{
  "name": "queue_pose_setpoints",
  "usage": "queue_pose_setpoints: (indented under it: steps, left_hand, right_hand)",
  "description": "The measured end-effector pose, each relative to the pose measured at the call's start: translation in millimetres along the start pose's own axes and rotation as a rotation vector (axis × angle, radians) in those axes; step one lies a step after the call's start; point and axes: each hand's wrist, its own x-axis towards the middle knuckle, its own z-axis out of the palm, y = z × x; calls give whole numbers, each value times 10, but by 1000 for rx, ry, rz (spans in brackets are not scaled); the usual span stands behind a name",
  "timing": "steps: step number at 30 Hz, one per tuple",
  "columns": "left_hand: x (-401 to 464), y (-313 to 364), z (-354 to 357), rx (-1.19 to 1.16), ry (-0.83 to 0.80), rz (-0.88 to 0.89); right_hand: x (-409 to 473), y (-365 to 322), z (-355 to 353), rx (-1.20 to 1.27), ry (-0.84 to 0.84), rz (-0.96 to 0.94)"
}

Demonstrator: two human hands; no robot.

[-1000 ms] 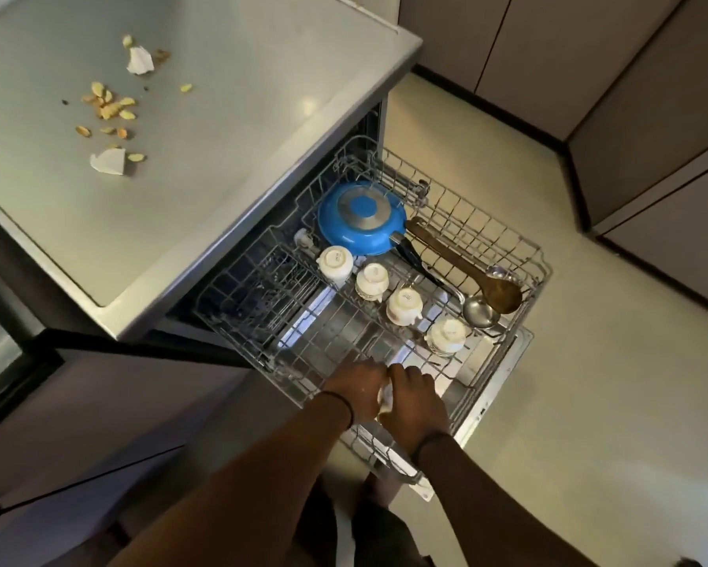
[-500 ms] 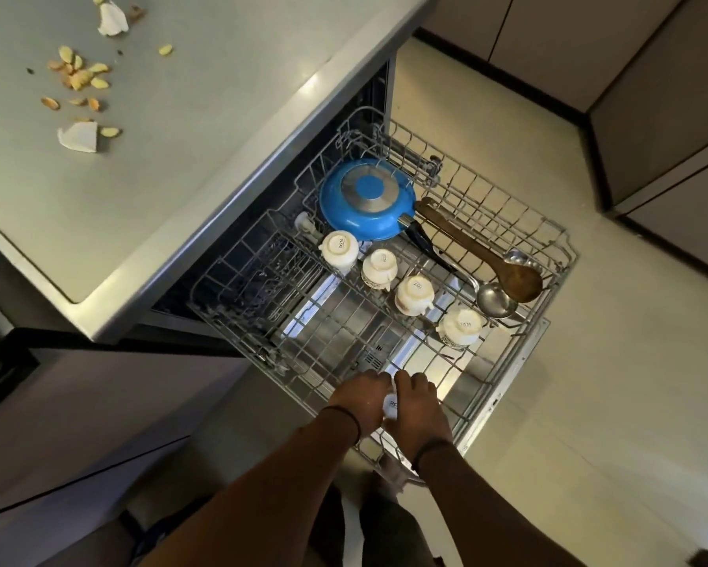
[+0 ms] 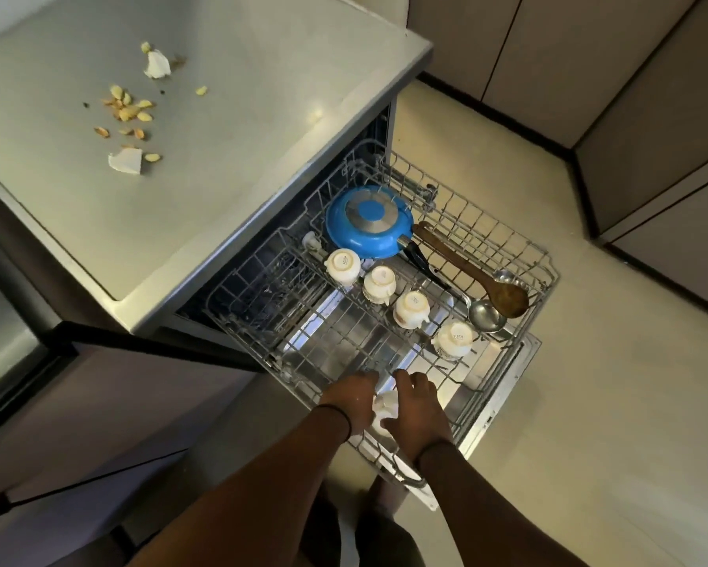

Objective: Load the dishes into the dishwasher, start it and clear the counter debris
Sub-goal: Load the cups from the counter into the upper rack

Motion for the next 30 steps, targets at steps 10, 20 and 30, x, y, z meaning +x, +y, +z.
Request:
queue_pose_setpoints:
  steps: [10,20,30]
  left_hand:
    - [-323,107,-615,2,74,24]
    - [-1052,-145,-1239,-132,312,-71]
    - [-2668,-1502,-2308,-295,824,-237]
  right_hand:
    - [34,-290,-525,-54,-82,-34]
    - [151,-1204,-1118,-55,37,-279]
    - [-232,-3752,-1410,-105,212,-783]
